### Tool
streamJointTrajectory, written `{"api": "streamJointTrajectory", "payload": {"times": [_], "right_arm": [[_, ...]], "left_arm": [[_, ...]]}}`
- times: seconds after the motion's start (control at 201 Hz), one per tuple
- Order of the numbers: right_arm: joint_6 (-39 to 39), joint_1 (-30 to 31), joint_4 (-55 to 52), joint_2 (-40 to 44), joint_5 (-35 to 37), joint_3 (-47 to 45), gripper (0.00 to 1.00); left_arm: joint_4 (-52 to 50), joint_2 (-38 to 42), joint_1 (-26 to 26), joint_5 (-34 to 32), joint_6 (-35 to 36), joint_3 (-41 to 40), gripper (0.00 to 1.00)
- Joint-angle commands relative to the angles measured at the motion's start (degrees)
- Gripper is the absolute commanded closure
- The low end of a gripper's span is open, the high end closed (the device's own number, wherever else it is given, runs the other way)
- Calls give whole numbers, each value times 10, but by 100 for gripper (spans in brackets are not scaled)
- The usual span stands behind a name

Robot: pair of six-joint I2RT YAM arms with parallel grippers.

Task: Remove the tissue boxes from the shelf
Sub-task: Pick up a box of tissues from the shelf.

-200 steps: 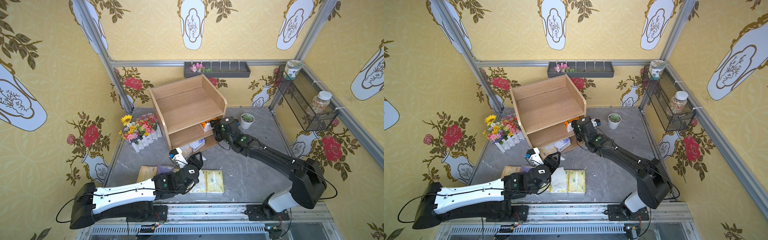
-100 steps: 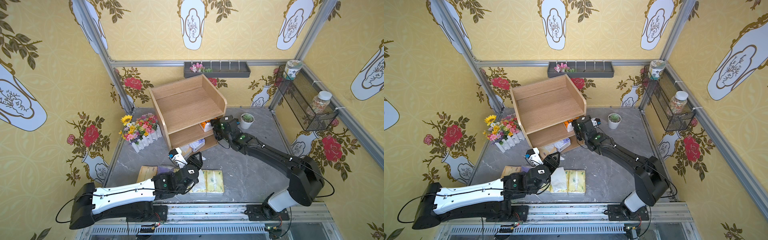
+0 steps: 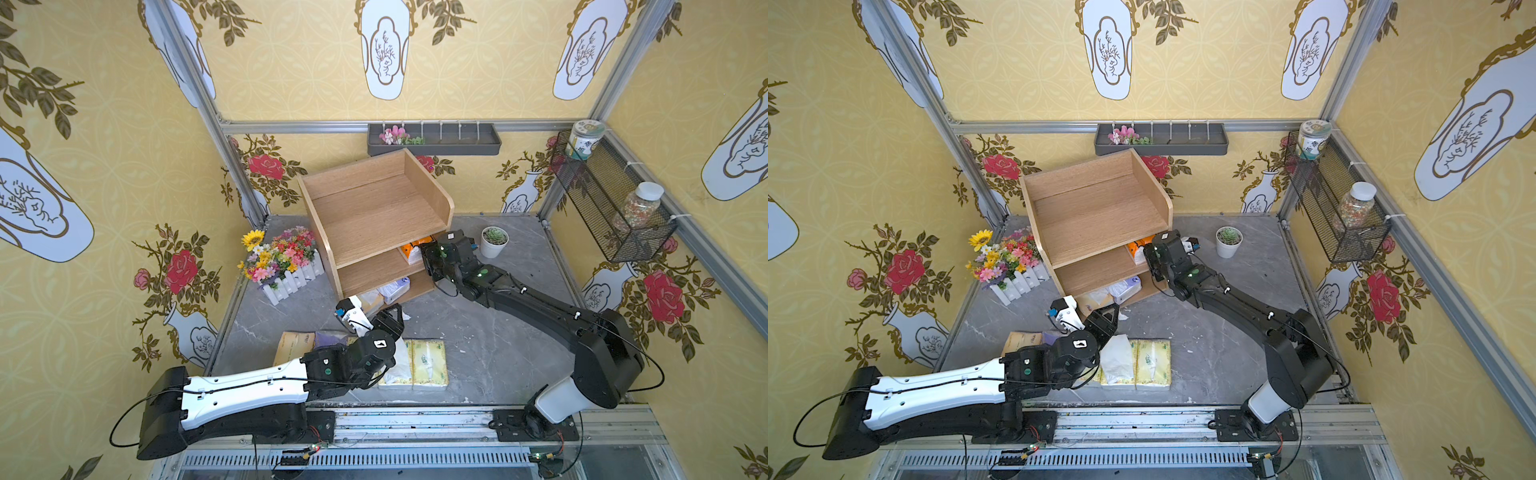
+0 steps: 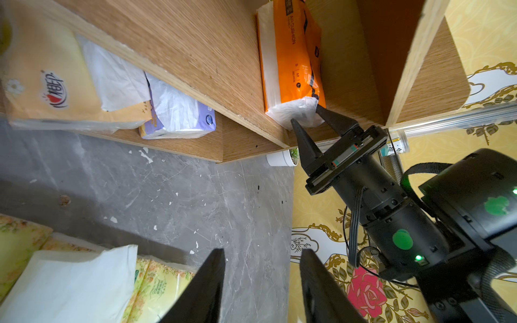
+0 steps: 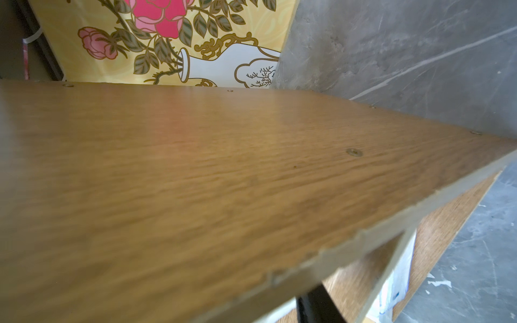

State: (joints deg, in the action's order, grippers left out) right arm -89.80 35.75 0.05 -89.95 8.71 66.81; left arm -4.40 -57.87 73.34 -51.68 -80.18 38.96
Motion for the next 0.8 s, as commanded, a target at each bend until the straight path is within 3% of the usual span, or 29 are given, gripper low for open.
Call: {"api": "streamJointTrajectory", "payload": {"times": [0.0, 0.289, 0.479, 0.793], "right_arm": [[-7, -1, -1, -3, -8, -4, 72], [1, -1, -2, 15, -15, -4, 100], [3, 3, -12, 43, -24, -14, 100], [14, 9, -12, 140, -59, -108, 100]], "left_arm": [[1, 2, 0, -6, 0, -4, 50], [4, 0, 0, -4, 13, 3, 51], [-3, 2, 0, -11, -1, 8, 48], [49, 19, 0, -20, -9, 2, 38]]}}
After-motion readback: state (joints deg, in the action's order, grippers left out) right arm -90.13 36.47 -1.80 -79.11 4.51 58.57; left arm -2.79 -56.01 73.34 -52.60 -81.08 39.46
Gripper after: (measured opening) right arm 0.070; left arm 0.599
